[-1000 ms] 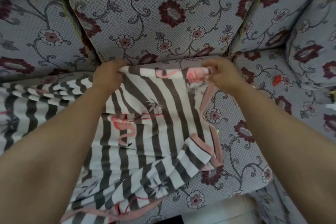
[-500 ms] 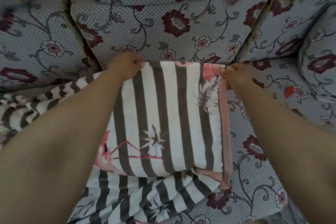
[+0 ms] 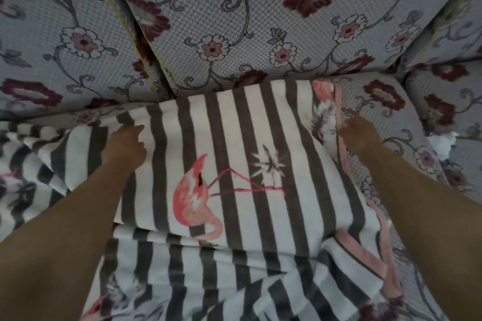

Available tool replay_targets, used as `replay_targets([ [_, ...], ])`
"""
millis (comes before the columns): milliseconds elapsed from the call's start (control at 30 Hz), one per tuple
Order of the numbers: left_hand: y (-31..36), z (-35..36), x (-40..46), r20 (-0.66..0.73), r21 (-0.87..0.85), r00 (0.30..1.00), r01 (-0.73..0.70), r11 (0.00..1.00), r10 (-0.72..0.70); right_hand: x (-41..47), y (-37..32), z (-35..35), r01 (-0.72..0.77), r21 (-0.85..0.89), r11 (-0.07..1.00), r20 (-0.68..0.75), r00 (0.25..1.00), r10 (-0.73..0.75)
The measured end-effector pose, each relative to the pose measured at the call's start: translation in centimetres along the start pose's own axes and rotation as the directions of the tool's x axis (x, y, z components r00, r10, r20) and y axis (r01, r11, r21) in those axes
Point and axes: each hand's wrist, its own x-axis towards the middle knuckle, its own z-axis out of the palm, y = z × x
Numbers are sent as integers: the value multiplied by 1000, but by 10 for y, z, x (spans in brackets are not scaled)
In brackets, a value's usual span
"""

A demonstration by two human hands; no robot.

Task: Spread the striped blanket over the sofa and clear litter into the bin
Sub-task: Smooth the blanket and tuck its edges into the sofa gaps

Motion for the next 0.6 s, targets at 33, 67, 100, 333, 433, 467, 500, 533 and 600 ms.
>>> replay_targets([
  [33, -3, 2, 8, -10, 11, 1000, 8, 1000, -8, 4, -2, 5, 2, -7, 1000, -9, 1000, -3],
  [67, -4, 4, 15, -22, 29, 1000, 6, 1000, -6, 9, -3, 9, 5, -3, 1000, -24, 1000, -5],
  [100, -4, 7, 24, -31, 52, 1000, -1, 999, 3, 14, -4, 15, 10, 8, 1000, -45, 999, -10],
  [333, 19, 16, 59, 76, 215, 997, -11, 977, -6, 51, -19, 36, -53, 167, 985, -80, 995, 67],
  [433, 26, 16, 65, 100, 366, 994, -81, 927, 47, 70, -16, 44, -49, 261, 964, -166, 982, 95],
  [467, 28, 15, 65, 96, 400, 993, -106, 911, 73, 73, -17, 45, -52, 299, 953, -172, 979, 107],
  [500, 29, 14, 65, 89, 401, 991, -124, 908, 96, 74, -18, 45, -67, 338, 939, -147, 981, 123],
  [533, 29, 14, 65, 72, 359, 992, -127, 925, 108, 74, -20, 43, -91, 374, 923, -97, 986, 136],
  [600, 29, 11, 62, 1, 214, 995, -100, 972, 102, 70, -22, 39, -123, 371, 920, -10, 991, 136],
])
